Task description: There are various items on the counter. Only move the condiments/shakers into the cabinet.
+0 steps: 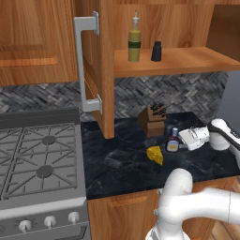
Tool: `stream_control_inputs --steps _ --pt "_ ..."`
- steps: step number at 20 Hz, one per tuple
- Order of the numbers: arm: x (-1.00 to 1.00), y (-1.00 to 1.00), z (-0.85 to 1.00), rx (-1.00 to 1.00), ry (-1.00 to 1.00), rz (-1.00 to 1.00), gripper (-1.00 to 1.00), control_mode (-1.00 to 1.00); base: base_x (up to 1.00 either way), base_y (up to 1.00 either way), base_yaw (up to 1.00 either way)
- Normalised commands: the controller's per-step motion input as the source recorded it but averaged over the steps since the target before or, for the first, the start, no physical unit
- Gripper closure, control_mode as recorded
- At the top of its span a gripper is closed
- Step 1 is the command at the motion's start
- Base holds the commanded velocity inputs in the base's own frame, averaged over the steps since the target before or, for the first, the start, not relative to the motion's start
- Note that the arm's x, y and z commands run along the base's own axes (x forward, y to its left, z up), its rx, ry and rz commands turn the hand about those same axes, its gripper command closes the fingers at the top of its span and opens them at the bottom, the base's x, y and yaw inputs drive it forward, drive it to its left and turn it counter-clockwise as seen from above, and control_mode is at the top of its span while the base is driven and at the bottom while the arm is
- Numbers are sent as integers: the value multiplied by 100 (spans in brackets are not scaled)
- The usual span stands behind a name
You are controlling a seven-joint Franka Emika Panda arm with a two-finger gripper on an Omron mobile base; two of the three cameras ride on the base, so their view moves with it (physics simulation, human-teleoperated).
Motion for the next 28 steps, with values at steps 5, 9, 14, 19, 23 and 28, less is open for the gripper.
stream_control_inputs --steps 5,9,14,19,23,28 --pt "0 17 0 0 0 0 -100 -100 0 0 0" --pt "3 3 -1 0 2 0 100 -100 0 0 0" --pt "0 3 8 0 0 -6 100 -100 0 0 0" --pt "-10 2 90 0 2 -33 100 -100 0 0 0" --pt "-39 0 100 0 18 -47 100 -100 0 0 0" --pt "-65 0 100 8 26 -56 100 -100 0 0 0"
